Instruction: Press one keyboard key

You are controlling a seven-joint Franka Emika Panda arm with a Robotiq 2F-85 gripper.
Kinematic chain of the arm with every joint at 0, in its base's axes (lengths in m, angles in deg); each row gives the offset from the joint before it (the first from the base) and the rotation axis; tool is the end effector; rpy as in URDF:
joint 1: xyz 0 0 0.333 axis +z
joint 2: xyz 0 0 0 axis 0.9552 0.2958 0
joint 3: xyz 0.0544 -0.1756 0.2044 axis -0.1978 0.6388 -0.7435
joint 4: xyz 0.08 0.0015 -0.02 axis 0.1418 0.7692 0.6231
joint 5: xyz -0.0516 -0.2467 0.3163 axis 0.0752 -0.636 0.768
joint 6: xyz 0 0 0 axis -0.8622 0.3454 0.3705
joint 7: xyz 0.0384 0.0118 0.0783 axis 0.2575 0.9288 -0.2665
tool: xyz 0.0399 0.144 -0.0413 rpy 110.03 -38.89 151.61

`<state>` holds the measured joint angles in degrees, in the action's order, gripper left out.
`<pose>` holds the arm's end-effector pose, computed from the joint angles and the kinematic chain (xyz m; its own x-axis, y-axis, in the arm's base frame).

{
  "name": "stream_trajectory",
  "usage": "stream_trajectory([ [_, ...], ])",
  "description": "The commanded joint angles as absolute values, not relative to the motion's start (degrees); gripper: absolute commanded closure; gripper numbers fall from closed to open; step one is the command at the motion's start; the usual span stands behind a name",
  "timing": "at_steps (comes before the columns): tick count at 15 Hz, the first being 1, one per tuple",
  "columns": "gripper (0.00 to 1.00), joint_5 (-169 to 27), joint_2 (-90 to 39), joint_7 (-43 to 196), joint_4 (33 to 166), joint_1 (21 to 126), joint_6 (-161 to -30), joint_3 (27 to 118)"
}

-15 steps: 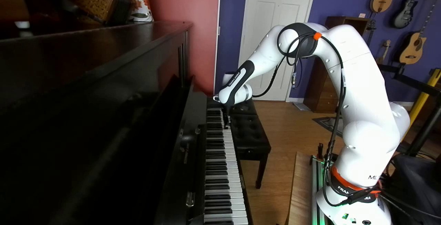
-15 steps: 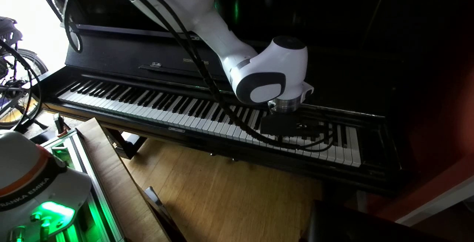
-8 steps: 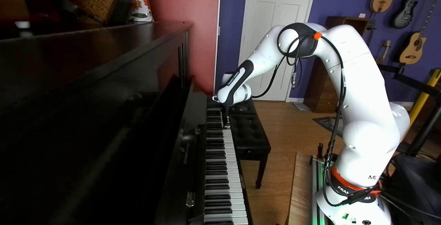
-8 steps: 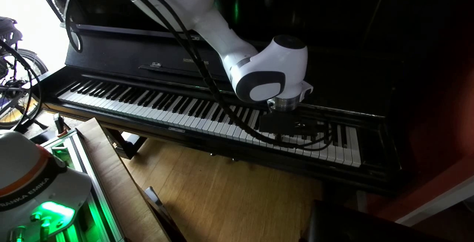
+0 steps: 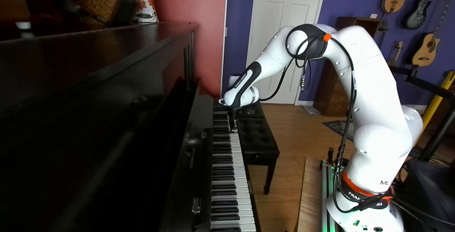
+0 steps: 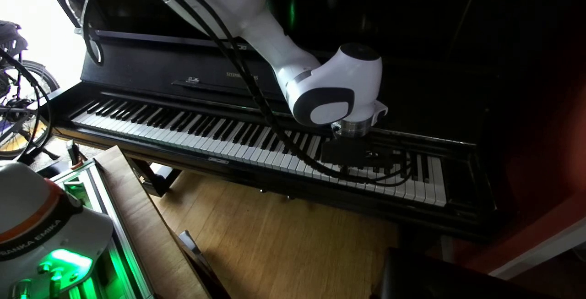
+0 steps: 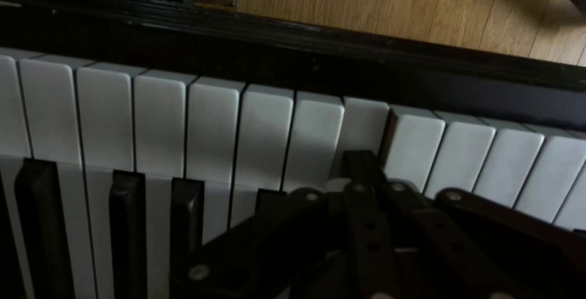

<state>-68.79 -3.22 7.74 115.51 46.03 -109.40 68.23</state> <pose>0.5494 -0.2709 0.0554 0.7827 0.6223 0.0088 0.6220 -0.7827 0.0230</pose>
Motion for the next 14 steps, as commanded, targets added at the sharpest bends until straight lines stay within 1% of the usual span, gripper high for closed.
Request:
stream_trajectory([
  [1,1.0,-68.2,-1.5,6.5,114.2,45.8,-108.4,68.6],
  [12,1.0,-69.2,-7.3,7.7,117.2,48.5,-109.2,69.0],
  [13,0.98,-69.6,-7.8,8.0,117.4,49.0,-109.4,69.4],
  [14,0.73,-69.9,-8.2,8.4,117.4,49.4,-109.5,69.8],
])
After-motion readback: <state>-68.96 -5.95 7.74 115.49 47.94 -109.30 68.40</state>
